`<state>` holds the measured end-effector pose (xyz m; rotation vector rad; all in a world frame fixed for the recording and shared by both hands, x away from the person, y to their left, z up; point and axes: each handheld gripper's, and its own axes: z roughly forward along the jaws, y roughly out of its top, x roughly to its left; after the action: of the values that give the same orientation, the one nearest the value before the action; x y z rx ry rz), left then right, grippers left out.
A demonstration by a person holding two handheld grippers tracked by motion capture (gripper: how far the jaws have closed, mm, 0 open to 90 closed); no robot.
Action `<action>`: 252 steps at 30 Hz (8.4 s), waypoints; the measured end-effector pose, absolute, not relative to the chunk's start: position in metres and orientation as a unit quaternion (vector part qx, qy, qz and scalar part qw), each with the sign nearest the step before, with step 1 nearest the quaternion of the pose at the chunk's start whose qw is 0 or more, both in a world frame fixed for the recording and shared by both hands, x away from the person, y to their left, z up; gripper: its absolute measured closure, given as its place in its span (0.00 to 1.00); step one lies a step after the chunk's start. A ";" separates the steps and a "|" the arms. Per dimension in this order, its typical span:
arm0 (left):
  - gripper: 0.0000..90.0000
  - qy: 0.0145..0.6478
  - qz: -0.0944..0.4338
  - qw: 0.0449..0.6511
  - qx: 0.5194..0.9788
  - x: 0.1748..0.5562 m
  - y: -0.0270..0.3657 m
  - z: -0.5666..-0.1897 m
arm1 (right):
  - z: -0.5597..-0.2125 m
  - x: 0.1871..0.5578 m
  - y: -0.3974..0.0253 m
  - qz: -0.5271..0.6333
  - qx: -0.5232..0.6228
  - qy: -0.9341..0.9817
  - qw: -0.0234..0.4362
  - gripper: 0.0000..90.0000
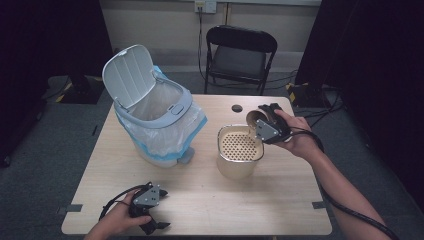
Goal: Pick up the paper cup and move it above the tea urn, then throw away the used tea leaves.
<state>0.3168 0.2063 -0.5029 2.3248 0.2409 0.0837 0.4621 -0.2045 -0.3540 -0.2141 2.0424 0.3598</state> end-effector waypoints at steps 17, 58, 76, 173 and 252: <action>0.00 0.093 0.033 0.388 0.916 0.317 0.206 -0.503 | -0.359 0.435 -0.182 -0.034 -0.237 0.688 0.685 0.34; 0.00 0.096 0.033 0.390 0.915 0.317 0.206 -0.503 | -0.338 0.490 -0.223 0.437 0.222 0.841 0.228 0.32; 0.00 0.096 0.034 0.389 0.916 0.317 0.206 -0.503 | -0.325 0.498 -0.212 0.448 0.223 0.842 0.200 0.31; 0.00 0.096 0.033 0.385 0.917 0.317 0.206 -0.502 | -0.210 0.532 -0.081 0.461 0.168 0.863 0.122 0.31; 0.00 0.096 0.033 0.385 0.917 0.317 0.206 -0.502 | -0.234 0.527 0.006 0.481 0.134 0.865 0.053 0.18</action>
<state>0.3165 0.2063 -0.5020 2.3361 0.2449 0.0836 0.5266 0.0058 -0.2343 0.4086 2.6302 1.4613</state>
